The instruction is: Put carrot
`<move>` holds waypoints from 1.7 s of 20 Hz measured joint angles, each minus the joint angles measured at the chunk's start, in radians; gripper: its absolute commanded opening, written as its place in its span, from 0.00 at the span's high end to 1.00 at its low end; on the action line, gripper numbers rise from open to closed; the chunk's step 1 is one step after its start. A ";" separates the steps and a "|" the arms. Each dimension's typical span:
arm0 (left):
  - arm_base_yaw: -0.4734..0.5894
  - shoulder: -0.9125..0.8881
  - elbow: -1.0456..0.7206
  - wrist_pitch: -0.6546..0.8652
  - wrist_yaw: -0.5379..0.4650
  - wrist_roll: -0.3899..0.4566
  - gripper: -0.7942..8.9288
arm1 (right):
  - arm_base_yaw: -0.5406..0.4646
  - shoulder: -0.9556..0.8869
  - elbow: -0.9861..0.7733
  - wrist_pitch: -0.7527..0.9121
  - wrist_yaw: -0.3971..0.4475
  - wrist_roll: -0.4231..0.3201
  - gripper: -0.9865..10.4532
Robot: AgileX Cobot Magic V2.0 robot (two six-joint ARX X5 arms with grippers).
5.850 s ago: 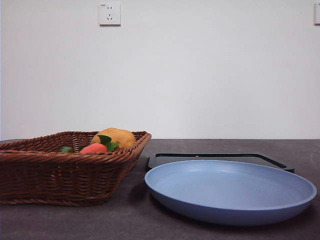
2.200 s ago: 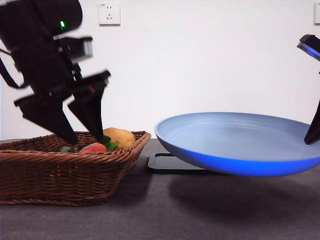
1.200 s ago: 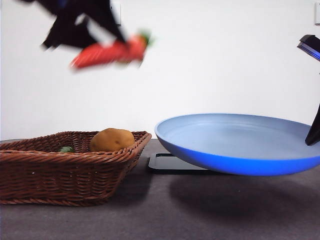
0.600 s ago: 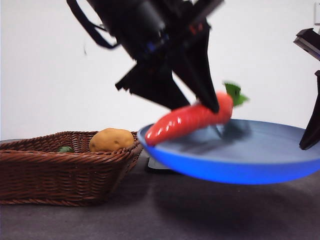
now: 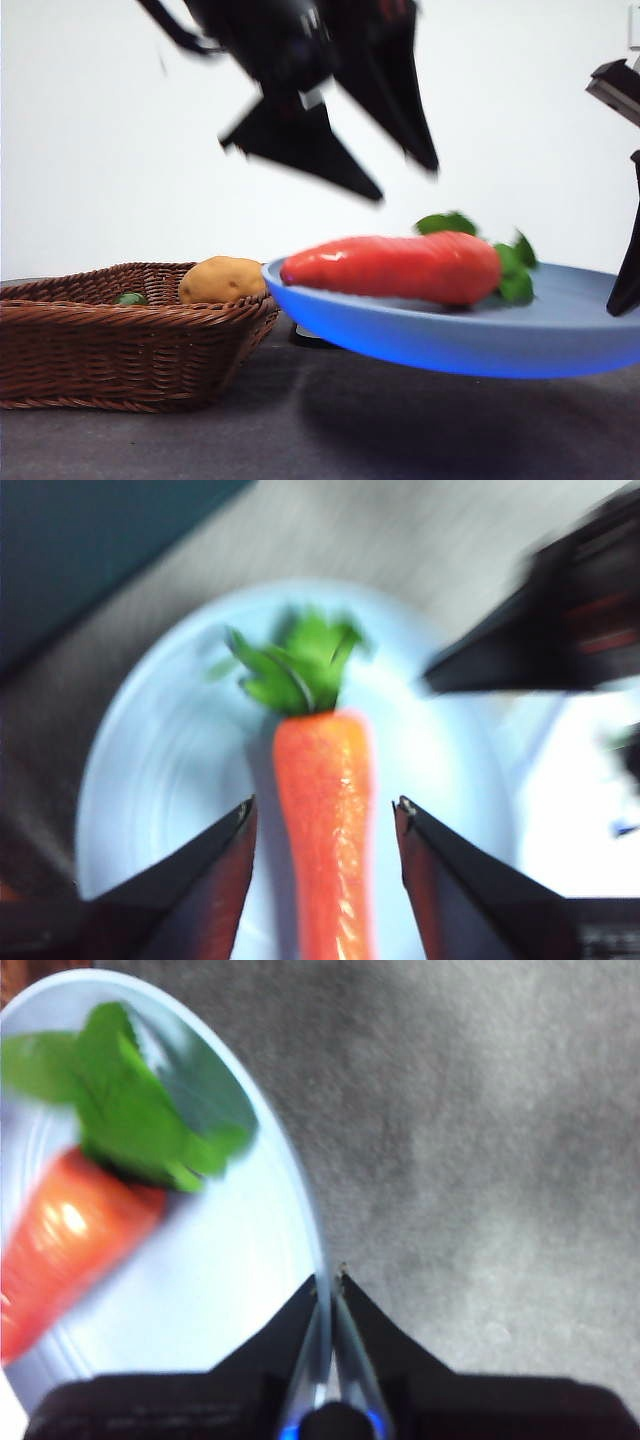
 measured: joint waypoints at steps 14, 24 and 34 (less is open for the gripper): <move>0.000 -0.552 0.000 -0.220 -0.174 -0.003 0.67 | -0.116 0.679 0.642 0.004 0.102 -0.115 0.91; 0.000 -0.571 0.000 -0.262 -0.245 -0.004 0.67 | -0.159 0.910 0.809 0.005 0.100 -0.118 0.86; 0.000 -0.571 0.000 -0.257 -0.429 0.008 0.67 | -0.159 0.872 0.809 -0.078 0.098 -0.133 0.72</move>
